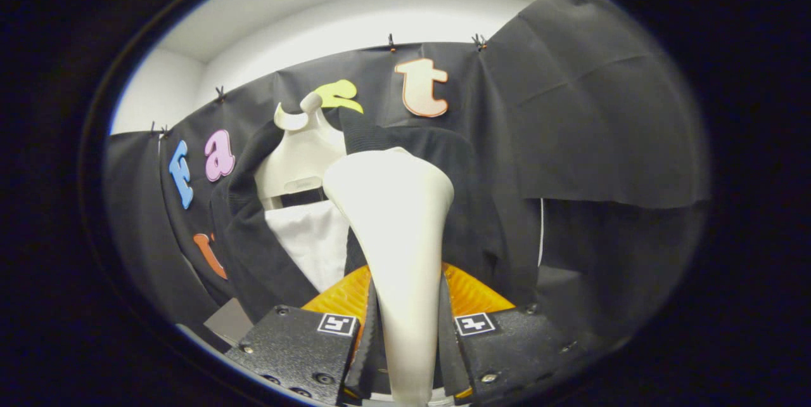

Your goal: Iron the clothes twice with a garment steamer, once on the left side and once on the right side.

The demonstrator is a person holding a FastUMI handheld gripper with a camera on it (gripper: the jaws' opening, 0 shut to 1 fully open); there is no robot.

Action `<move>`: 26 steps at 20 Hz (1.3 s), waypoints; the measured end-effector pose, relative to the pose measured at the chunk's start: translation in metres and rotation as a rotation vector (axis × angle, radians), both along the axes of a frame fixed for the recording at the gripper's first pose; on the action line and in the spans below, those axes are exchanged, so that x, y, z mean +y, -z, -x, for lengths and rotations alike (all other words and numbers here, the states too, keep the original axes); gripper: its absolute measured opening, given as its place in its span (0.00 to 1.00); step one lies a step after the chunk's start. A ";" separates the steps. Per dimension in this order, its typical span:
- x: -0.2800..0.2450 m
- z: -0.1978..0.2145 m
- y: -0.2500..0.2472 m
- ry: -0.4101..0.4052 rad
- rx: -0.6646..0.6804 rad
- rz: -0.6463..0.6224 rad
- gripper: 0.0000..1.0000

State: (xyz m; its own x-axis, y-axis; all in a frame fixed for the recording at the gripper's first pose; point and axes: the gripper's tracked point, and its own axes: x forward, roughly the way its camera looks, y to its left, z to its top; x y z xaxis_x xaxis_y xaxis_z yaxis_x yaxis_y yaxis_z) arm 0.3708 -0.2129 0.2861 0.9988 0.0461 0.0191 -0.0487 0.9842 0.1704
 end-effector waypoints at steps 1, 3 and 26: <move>0.001 -0.004 0.003 0.005 0.004 0.014 0.43; 0.003 -0.016 0.009 0.016 0.019 0.022 0.43; -0.003 -0.020 0.144 0.133 0.187 0.062 0.43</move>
State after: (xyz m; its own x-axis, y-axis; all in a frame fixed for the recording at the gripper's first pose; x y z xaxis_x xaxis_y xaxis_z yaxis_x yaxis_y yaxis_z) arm 0.3910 -0.2159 0.1421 0.9821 -0.0910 -0.1652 0.1090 0.9886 0.1036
